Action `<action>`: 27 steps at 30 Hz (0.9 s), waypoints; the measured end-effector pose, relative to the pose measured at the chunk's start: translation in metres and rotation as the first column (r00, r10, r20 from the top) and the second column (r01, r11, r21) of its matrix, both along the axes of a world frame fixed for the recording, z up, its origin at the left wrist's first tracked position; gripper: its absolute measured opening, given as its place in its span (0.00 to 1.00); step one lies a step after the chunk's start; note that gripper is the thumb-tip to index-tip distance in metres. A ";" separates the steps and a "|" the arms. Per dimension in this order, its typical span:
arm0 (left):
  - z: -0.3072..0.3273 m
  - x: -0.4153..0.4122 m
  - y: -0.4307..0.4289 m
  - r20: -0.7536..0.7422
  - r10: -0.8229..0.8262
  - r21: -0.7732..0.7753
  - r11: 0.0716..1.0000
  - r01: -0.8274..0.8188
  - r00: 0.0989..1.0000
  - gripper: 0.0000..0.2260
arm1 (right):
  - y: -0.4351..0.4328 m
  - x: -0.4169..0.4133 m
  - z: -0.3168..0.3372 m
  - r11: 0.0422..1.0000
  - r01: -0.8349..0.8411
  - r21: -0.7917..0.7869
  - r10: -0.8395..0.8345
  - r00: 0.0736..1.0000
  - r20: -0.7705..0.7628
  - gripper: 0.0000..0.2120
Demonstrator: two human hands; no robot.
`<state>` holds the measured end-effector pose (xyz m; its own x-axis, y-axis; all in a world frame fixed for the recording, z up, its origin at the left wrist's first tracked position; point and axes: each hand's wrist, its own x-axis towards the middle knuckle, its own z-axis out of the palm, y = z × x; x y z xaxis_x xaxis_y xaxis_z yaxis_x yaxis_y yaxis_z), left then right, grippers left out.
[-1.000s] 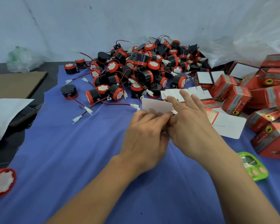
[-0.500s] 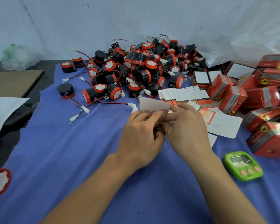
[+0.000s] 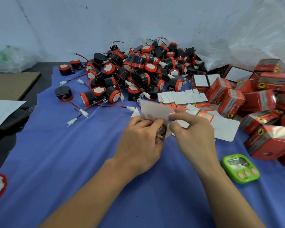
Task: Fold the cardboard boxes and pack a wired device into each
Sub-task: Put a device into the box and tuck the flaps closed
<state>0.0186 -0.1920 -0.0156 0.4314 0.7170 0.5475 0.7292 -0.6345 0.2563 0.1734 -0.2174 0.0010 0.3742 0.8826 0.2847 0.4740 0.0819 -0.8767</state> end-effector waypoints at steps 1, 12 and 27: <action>0.000 0.000 -0.001 -0.005 -0.003 -0.005 1.000 0.003 1.000 0.13 | -0.001 0.003 -0.001 1.000 0.022 0.001 -0.022 0.998 -0.052 0.14; 0.003 -0.006 -0.008 0.134 -0.145 -0.126 0.979 0.162 0.980 0.22 | 0.003 -0.004 -0.004 0.987 -0.149 -0.063 0.128 0.957 -0.260 0.17; 0.016 -0.004 -0.002 0.371 0.023 -0.470 0.867 0.166 0.928 0.23 | 0.001 0.002 -0.007 0.933 -0.339 -0.120 0.285 0.901 -0.328 0.21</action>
